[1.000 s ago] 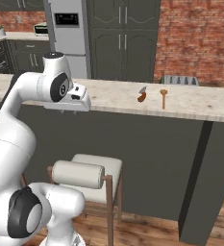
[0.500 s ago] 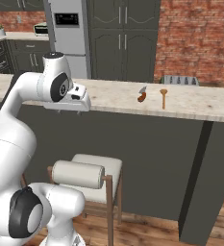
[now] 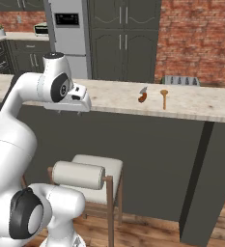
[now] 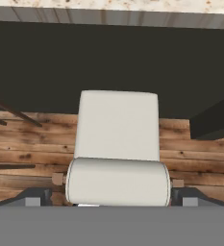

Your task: Pick up the metallic utensils from the counter and place them in the open drawer. Make sure not to pick up any wooden utensils.

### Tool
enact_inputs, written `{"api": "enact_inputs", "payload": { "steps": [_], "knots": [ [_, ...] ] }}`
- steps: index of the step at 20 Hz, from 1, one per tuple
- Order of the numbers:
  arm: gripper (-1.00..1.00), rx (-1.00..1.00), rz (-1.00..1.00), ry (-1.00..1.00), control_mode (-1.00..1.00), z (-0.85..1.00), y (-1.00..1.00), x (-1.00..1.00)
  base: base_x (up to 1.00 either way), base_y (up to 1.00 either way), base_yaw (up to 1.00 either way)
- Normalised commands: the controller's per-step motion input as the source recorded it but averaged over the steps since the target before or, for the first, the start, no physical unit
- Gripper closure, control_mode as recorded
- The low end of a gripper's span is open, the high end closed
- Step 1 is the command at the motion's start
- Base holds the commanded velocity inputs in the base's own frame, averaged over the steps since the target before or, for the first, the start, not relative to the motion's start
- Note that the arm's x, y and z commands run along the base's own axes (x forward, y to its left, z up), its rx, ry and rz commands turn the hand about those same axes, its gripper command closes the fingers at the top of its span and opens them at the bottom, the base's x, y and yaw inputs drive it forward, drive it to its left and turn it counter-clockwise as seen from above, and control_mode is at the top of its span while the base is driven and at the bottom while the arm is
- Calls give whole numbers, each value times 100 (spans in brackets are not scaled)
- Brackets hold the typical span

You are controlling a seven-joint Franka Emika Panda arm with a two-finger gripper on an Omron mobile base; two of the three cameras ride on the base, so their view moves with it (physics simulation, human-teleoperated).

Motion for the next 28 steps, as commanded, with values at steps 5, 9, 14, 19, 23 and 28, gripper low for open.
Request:
{"api": "enact_inputs", "payload": {
  "steps": [5, 9, 14, 19, 23, 28],
  "knots": [
    [-100, 0, 0, 0, 100, 0, 0, 0, 0, -9, 0],
    [-100, 0, 0, 0, 100, 0, 0, 0, 0, -17, 0],
    [-100, 0, 0, 0, 100, 0, 0, 0, 0, -30, 0],
    [-100, 0, 0, 0, 100, 0, 0, 0, 0, -42, 0],
    [-100, 0, 0, 0, 100, 0, 0, 0, 0, -49, -1],
    [-100, 0, 0, 0, 100, 0, 0, 0, 0, -50, -1]
  ]
}}
